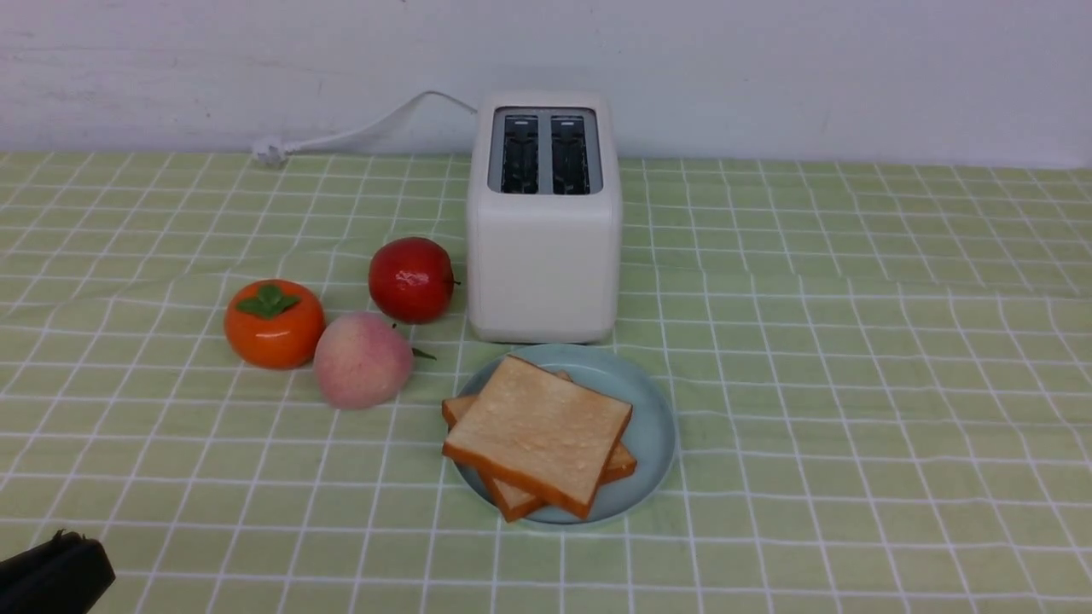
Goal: Take toasted bread from bread machine on green coffee tablecloth place on plate.
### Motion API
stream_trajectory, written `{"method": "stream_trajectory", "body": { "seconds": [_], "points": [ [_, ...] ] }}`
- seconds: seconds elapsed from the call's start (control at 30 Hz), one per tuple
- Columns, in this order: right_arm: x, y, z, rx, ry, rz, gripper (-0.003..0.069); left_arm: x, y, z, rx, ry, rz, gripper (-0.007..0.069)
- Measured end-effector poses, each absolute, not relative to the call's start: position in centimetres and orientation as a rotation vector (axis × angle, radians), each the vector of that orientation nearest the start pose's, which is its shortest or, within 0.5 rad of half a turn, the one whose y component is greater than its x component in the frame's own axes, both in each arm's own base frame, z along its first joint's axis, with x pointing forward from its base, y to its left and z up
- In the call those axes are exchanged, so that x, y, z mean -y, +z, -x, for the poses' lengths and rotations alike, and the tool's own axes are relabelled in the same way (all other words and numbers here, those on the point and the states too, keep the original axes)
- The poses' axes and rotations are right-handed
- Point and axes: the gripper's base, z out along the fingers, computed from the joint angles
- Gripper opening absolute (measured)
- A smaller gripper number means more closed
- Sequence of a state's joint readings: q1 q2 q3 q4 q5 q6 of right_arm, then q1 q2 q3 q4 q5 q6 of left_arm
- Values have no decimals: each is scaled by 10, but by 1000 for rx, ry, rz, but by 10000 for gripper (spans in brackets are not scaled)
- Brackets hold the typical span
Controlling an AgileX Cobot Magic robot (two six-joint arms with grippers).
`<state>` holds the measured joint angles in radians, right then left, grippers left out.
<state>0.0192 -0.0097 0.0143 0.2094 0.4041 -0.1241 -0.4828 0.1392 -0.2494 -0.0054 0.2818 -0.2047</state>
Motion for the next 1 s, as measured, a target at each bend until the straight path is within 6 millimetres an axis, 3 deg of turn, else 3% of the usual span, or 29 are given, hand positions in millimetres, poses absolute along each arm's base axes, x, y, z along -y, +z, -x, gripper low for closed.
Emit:
{"method": "stream_trajectory", "body": {
  "seconds": [0.5,0.63,0.73,0.87,1.0],
  "points": [
    [-8,173,-51,-1885,137,9,1,26,260,-51,-1645,-510,-231,71],
    [-8,173,-51,-1886,137,10,3,16,244,-47,-1611,-424,-72,52],
    [-8,173,-51,-1886,137,10,7,10,228,-49,-1606,-364,91,-13],
    [-8,173,-51,-1886,137,10,14,5,190,-55,-1708,-300,242,-13],
    [-8,173,-51,-1886,137,10,19,5,170,-52,-1872,-291,284,-13]
  ]
}}
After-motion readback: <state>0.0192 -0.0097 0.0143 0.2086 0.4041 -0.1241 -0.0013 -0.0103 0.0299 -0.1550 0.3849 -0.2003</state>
